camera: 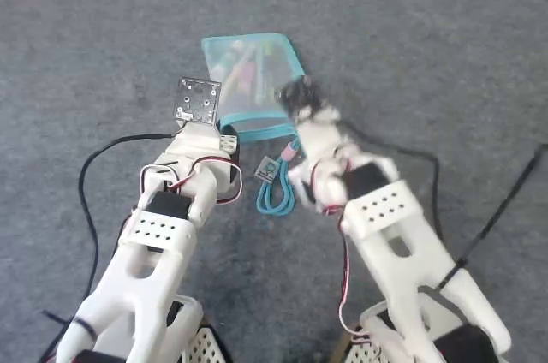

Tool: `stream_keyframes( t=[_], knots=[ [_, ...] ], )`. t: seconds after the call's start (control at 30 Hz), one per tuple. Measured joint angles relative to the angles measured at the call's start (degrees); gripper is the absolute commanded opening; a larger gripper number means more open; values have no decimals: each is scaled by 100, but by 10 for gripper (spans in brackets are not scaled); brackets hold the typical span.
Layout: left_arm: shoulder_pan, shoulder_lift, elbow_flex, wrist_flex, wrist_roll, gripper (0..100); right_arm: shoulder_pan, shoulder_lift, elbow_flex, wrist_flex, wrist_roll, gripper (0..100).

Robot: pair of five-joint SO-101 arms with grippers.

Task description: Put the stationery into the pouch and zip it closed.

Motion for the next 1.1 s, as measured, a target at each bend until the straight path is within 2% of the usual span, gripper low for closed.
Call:
stream_keyframes(
  t=[0.07,0.17,0.3,0.43,0.67,1.1],
  knots=[
    [0,0,0,0,0,11,114,0,0,-123,18,258],
    [0,0,0,0,0,11,545,0,-9,-202,695,297],
    [0,0,0,0,0,11,862,0,-9,-510,2453,318],
    [0,0,0,0,0,11,826,0,-9,-835,4062,334],
    [0,0,0,0,0,11,730,422,-9,-1389,5125,349],
    [0,0,0,0,0,11,589,1451,-18,-2558,6004,346]
  ],
)
